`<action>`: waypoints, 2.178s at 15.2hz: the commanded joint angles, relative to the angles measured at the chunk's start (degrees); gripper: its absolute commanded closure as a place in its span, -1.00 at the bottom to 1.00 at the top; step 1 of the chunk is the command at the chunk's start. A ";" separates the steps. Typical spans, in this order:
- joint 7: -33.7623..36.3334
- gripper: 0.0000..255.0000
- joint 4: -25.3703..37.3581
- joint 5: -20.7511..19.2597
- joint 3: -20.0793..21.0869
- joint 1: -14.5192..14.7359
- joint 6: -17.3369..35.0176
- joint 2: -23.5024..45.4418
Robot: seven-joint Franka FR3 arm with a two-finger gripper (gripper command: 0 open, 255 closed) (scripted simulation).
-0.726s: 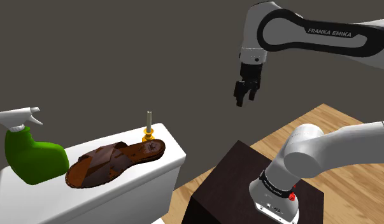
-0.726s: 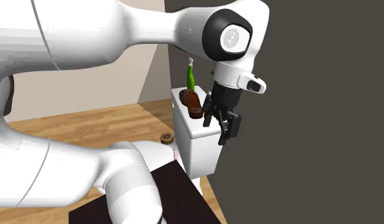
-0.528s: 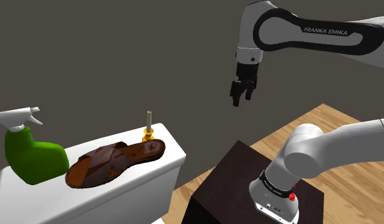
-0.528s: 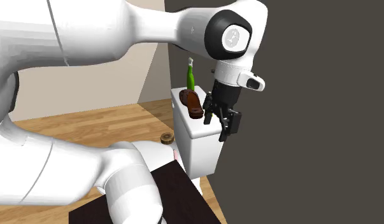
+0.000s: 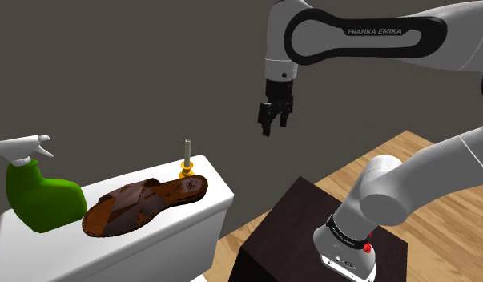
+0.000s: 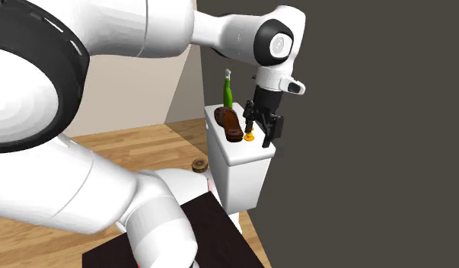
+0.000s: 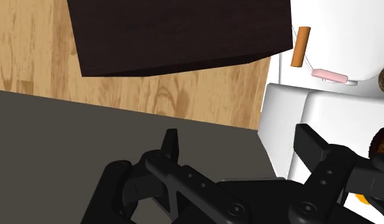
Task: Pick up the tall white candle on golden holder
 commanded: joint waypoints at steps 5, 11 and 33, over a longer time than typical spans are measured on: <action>2.71 -1.00 8.82 1.33 4.00 2.32 3.16 10.88; 5.87 -1.00 19.12 0.89 7.77 4.61 4.78 21.77; 10.51 1.00 32.60 -2.91 11.89 9.02 9.41 38.92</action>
